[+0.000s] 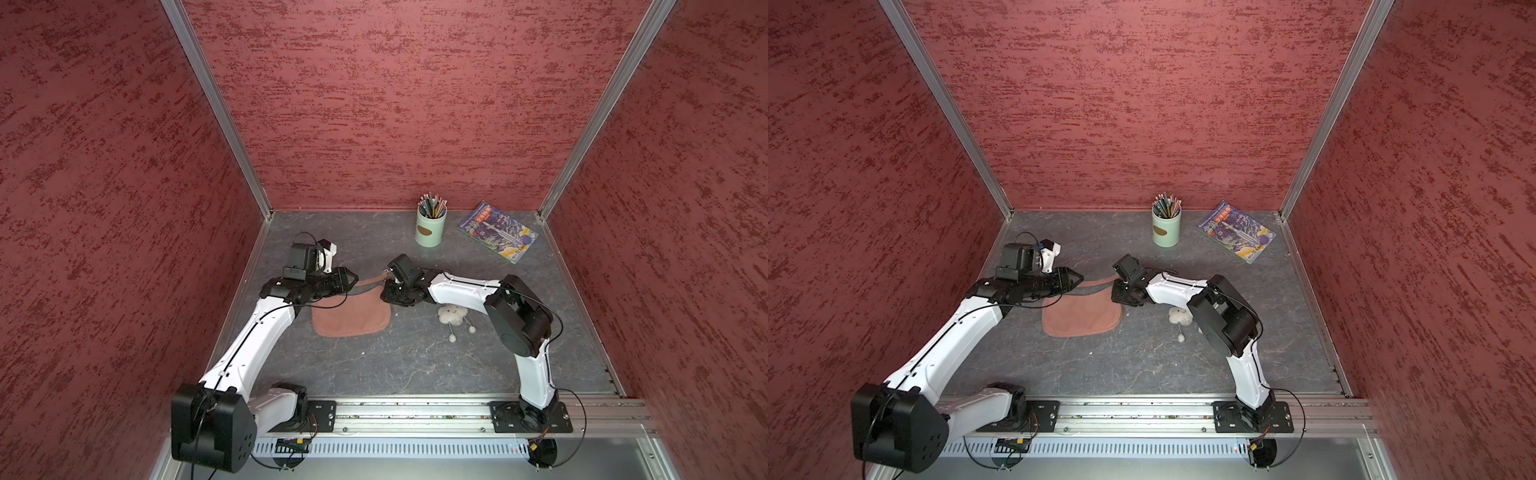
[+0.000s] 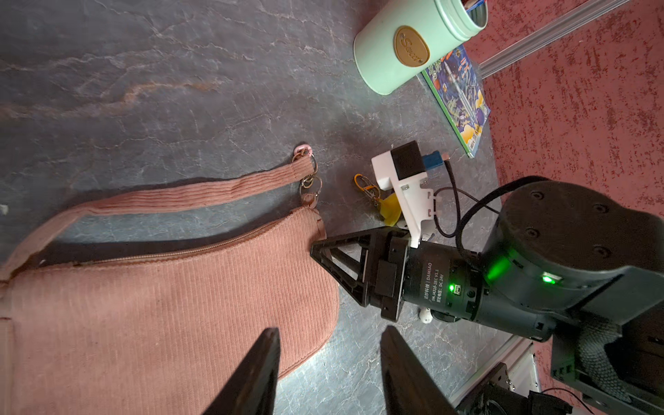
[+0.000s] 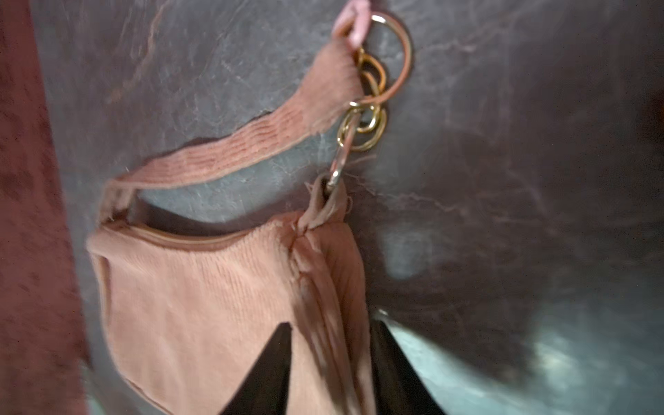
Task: Remove the decoration from the bag
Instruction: Adjust the bag at the center of the board, then reset both arms
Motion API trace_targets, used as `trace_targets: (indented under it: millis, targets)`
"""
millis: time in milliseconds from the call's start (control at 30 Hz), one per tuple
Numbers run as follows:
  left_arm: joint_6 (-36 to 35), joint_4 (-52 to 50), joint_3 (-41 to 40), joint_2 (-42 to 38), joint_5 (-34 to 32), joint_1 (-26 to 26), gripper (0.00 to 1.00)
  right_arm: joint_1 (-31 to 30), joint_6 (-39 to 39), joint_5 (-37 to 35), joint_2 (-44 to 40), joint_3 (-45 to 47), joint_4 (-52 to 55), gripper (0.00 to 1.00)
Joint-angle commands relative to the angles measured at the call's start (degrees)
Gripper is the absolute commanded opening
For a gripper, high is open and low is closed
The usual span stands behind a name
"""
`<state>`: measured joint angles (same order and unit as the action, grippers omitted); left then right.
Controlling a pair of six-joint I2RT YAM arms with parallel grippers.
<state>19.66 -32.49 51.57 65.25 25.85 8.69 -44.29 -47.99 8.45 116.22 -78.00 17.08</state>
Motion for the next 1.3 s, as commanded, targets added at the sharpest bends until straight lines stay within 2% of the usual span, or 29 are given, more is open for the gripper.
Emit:
trace_targets:
  millis: [0, 100, 200, 233, 300, 400, 467, 533, 600, 633, 767, 833, 900, 1000, 1067, 1133, 1267]
  targets:
    - [-0.3, -0.2, -1.7, -4.1, -2.0, -3.0, 0.49, 1.5, 6.6, -5.4, -7.8, 2.5, 4.2, 0.60]
    - [0.5, 3.5, -4.0, -7.7, -6.1, -5.2, 0.51, 5.1, 12.5, -4.9, -16.0, 6.2, 6.1, 0.69]
    - [-1.9, 13.6, -10.0, -13.2, -14.5, -4.9, 0.56, 12.1, 16.3, -6.0, -26.1, 13.5, 2.6, 0.72]
    - [-4.3, 19.9, -13.3, -15.2, -17.4, -4.2, 0.62, 15.2, 18.5, -7.0, -29.5, 16.6, -0.4, 0.74]
    - [-9.6, 30.0, -18.8, -17.3, -24.7, -2.3, 0.97, 19.8, 26.5, -11.3, -37.4, 23.6, -7.3, 0.80]
    - [-13.5, 39.1, -23.1, -14.5, -33.8, -2.4, 1.00, 23.6, 43.2, -23.6, -44.2, 33.3, -18.9, 0.91]
    - [-14.8, 43.9, -24.7, -9.8, -38.5, -3.4, 1.00, 27.5, 48.0, -29.7, -45.6, 37.7, -25.3, 0.92]
    - [-15.2, 49.6, -25.7, -4.8, -41.1, -5.1, 1.00, 31.2, 49.3, -31.8, -45.4, 42.0, -32.4, 0.93]
    - [-16.0, 55.2, -26.6, 0.8, -39.6, -7.4, 1.00, 33.9, 50.0, -31.9, -43.1, 46.8, -42.0, 0.93]
    - [-15.9, 57.8, -26.8, 3.4, -36.8, -8.8, 1.00, 34.8, 49.5, -32.1, -41.3, 48.3, -45.8, 0.94]
    - [-16.6, 71.2, -27.5, 13.0, -21.3, -14.0, 1.00, 36.4, 49.5, -30.8, -33.7, 53.0, -60.9, 0.98]
    - [-17.2, 72.0, -26.4, 16.7, -14.2, -15.6, 1.00, 37.4, 49.1, -27.9, -31.2, 54.6, -65.4, 0.98]
    - [-18.0, 75.5, -26.8, 19.3, -11.3, -15.8, 1.00, 38.4, 48.5, -25.6, -31.6, 55.2, -65.1, 0.98]
    - [-19.5, 79.3, -28.5, 20.2, -13.4, -14.2, 1.00, 39.5, 49.1, -20.1, -30.5, 57.4, -69.9, 0.99]
    - [-19.1, 88.0, -31.5, 23.3, -16.5, -13.5, 1.00, 39.8, 49.6, -19.5, -26.8, 59.3, -77.4, 0.99]
    - [-17.8, 86.9, -31.8, 22.5, -20.0, -13.4, 1.00, 40.2, 48.3, -20.3, -28.1, 57.9, -72.5, 0.98]
    - [-17.9, 85.2, -31.0, 22.2, -22.2, -12.6, 1.00, 40.6, 47.7, -21.0, -27.5, 56.6, -71.0, 0.98]
